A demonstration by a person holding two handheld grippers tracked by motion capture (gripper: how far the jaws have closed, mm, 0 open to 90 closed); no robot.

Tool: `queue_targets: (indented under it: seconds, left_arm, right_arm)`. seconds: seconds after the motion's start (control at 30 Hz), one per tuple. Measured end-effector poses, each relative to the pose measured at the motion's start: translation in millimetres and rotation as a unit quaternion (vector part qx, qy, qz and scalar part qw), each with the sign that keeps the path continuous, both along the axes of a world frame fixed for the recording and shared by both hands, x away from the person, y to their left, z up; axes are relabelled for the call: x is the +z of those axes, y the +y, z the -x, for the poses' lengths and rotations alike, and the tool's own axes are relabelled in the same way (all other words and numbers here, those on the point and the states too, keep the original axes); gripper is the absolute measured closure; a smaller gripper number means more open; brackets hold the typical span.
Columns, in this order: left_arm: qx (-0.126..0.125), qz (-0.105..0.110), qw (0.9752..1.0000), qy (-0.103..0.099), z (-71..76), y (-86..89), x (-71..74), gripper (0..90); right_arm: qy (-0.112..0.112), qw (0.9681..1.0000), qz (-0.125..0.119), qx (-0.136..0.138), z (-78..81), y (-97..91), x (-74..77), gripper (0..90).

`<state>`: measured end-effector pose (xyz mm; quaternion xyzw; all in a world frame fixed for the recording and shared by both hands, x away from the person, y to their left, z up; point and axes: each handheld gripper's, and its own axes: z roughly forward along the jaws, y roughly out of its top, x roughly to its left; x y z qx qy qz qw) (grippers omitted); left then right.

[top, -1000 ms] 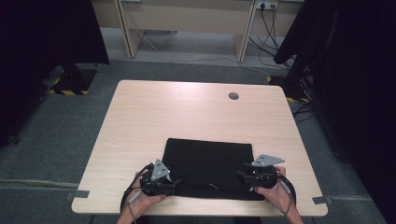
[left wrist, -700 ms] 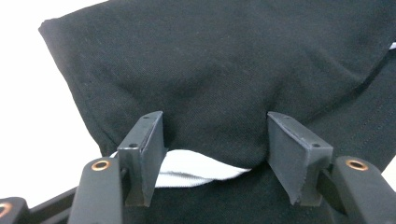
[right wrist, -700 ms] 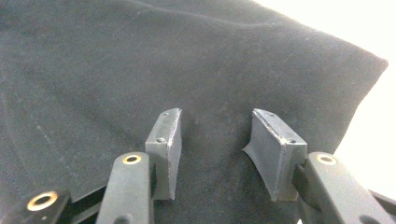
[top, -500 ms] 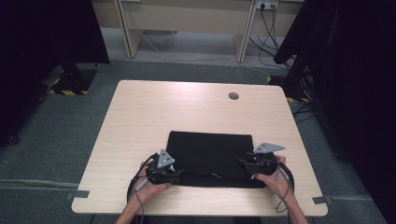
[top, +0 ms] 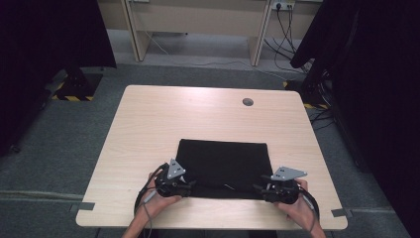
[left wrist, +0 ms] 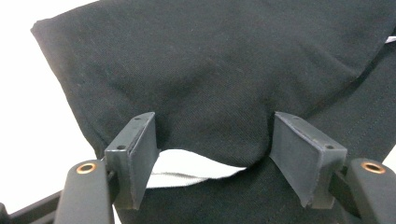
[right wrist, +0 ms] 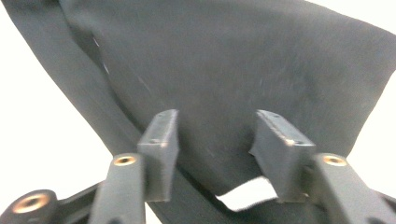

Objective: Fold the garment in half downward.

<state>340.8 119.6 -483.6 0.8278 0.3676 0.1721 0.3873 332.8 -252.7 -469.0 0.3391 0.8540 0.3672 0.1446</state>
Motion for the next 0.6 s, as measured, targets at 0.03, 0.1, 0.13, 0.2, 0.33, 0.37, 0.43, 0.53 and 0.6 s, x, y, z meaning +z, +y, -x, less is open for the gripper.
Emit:
queue_targets:
  seconds: [0.03, 0.1, 0.13, 0.2, 0.33, 0.37, 0.43, 0.53, 0.6]
  left_arm:
    - [0.001, -0.001, 1.0000, 0.000, 0.2, -0.1, 0.0, 30.8]
    - [0.002, 0.000, 1.0000, 0.000, 0.1, -0.1, 0.0, 30.6]
    - [0.002, 0.000, 1.0000, 0.000, 0.0, 0.0, 0.0, 30.6]
    - [0.002, -0.001, 1.0000, -0.001, 0.3, -0.1, 0.0, 30.6]
    - [0.003, -0.001, 1.0000, 0.000, 0.5, -0.1, 0.0, 30.6]
    - [0.004, -0.001, 1.0000, -0.001, 0.8, -0.1, 0.0, 30.6]
    - [0.007, -0.001, 1.0000, -0.001, 1.8, -0.3, -0.1, 30.5]
    - [0.008, 0.000, 1.0000, 0.000, 1.9, -0.2, -0.1, 30.5]
    - [0.008, -0.002, 1.0000, -0.001, 2.2, 0.0, 0.0, 30.5]
  right_arm:
    - [-0.010, 0.9999, 0.006, 0.004, -0.7, -0.6, -2.2, 65.1]
    - [-0.020, 0.9996, 0.019, 0.007, -2.8, -3.8, 0.5, 80.1]
    - [-0.026, 0.9994, 0.018, 0.011, -3.5, -5.7, 2.5, 84.1]
    - [-0.037, 0.9991, 0.018, 0.015, -1.6, -8.2, 7.8, 86.0]
    - [-0.055, 0.9982, 0.002, 0.025, 8.4, -9.1, 25.8, 86.8]
    - [-0.058, 0.9979, -0.002, 0.030, 12.2, -8.1, 29.6, 86.8]
    - [-0.057, 0.9975, -0.010, 0.042, 19.3, -5.3, 34.1, 86.8]
    - [-0.051, 0.9976, -0.001, 0.047, 26.9, -2.2, 30.9, 86.8]
    - [-0.037, 0.9981, 0.008, 0.049, 30.5, -1.2, 21.7, 86.8]
